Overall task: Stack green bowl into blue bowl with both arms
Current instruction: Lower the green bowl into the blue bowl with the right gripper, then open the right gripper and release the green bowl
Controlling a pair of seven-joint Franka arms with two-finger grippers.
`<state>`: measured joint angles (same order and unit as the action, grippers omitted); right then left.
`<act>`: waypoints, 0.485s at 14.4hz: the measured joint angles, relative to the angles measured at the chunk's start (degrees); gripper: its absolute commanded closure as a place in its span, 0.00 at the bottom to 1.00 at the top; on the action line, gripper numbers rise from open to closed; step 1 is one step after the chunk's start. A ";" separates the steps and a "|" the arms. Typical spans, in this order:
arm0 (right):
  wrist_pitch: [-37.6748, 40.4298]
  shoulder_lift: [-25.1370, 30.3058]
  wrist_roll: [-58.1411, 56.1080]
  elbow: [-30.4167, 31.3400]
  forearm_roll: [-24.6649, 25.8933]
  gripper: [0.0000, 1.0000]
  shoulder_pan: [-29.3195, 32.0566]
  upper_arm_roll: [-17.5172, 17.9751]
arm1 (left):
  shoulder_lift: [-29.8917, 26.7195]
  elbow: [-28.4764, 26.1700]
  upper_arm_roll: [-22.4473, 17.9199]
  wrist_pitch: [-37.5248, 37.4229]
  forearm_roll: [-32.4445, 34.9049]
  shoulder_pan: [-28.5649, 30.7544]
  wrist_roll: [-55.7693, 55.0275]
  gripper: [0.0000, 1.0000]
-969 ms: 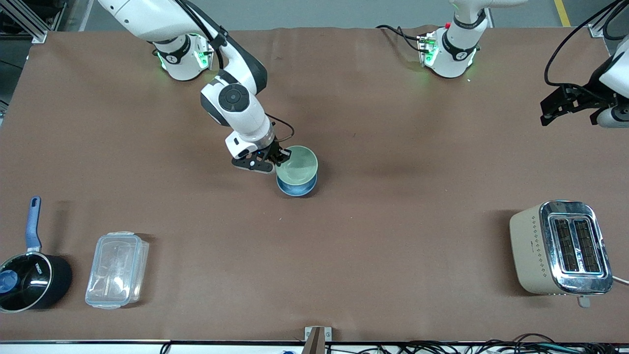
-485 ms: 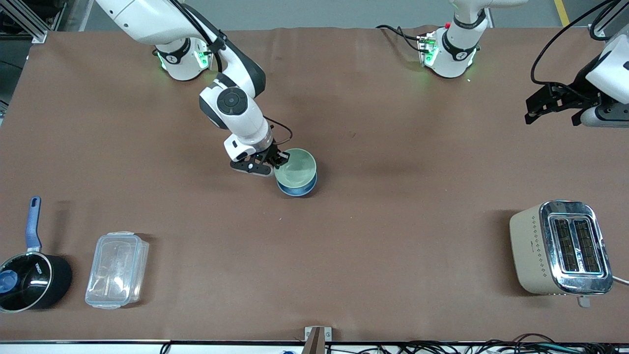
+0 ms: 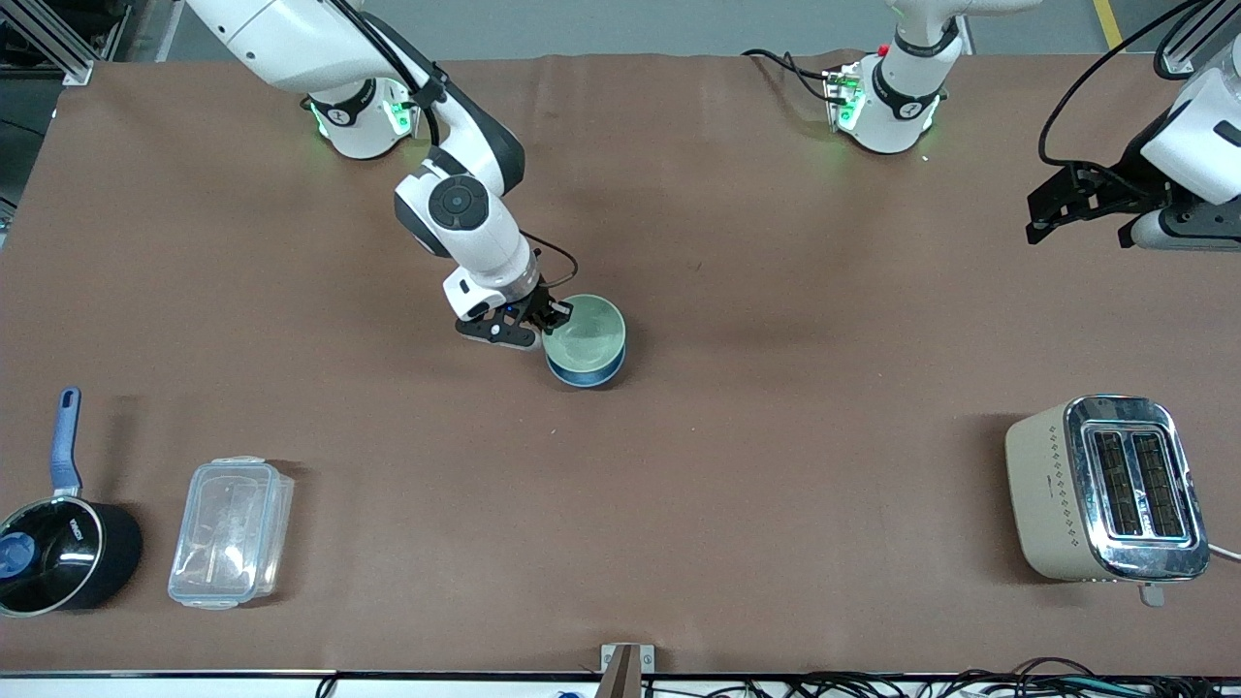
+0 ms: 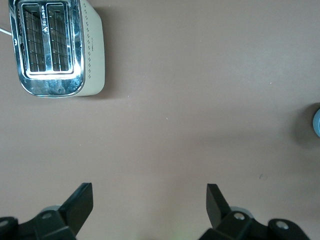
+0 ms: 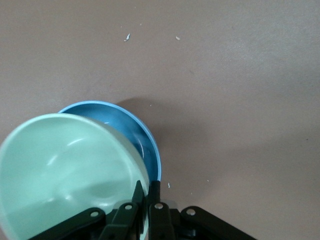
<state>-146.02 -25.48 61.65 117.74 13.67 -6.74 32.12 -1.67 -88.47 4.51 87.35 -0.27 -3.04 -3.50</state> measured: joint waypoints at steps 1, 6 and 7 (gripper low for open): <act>-0.10 -0.24 0.01 -0.11 0.08 0.85 0.00 0.00 | 0.00 0.00 0.01 0.00 0.00 0.00 0.00 0.00; -0.28 -0.57 0.22 -0.50 0.35 0.17 0.22 -0.09 | -0.04 0.00 0.04 0.01 0.00 0.00 0.00 0.00; -0.01 -0.57 0.49 -1.00 0.35 0.07 0.40 -0.11 | -0.04 0.00 0.04 0.02 0.00 0.00 0.00 0.00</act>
<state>-146.03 -26.04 62.14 116.74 14.03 -6.35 32.01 -1.72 -88.47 4.55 87.36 -0.28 -3.05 -3.50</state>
